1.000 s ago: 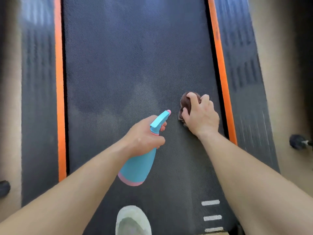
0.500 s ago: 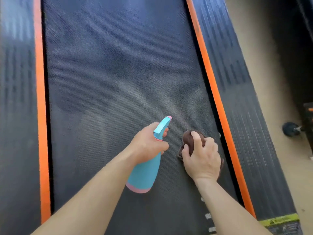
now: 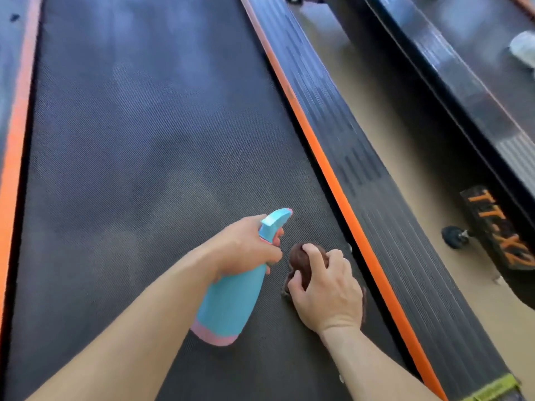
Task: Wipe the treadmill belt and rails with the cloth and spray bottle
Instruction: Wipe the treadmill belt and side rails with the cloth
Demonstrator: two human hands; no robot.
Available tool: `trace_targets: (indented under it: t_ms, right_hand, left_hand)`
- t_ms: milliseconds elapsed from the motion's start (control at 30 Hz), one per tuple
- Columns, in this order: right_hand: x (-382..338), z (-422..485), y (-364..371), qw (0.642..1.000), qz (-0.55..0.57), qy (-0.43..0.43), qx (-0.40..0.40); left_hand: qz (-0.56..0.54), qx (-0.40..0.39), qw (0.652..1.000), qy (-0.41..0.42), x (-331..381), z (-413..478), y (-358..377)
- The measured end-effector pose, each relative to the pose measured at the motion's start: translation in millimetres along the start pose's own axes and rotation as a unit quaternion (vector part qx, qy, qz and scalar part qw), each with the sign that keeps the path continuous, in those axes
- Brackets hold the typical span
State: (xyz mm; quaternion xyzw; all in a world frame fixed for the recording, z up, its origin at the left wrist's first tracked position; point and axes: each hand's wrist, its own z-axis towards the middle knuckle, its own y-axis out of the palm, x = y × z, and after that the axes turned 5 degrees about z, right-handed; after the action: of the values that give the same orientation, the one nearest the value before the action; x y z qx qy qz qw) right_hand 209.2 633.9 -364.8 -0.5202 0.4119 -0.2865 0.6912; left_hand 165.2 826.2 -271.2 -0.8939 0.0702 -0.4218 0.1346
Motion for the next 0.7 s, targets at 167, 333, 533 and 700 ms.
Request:
trace_targets:
  t_ms: [167,333,533,700]
  right_hand:
    - [0.8,0.5,-0.4,1.0,-0.009,-0.005,0.005]
    - [2.2,-1.1,0.4,1.0,-0.003,-0.017,-0.001]
    - [5.7,4.1,4.2,0.999,0.007,-0.031,0.008]
    - [-9.3,91.5,9.6,0.999,-0.022,-0.035,0.027]
  left_hand:
    - [0.002,0.02,1.0,0.004,5.0,8.4,-1.2]
    - [0.034,0.056,0.997,-0.028,16.2,2.1,7.8]
    - [-0.037,0.092,0.995,-0.025,10.2,-17.1,7.5]
    - [-0.066,0.133,0.988,-0.032,-10.0,-36.3,1.0]
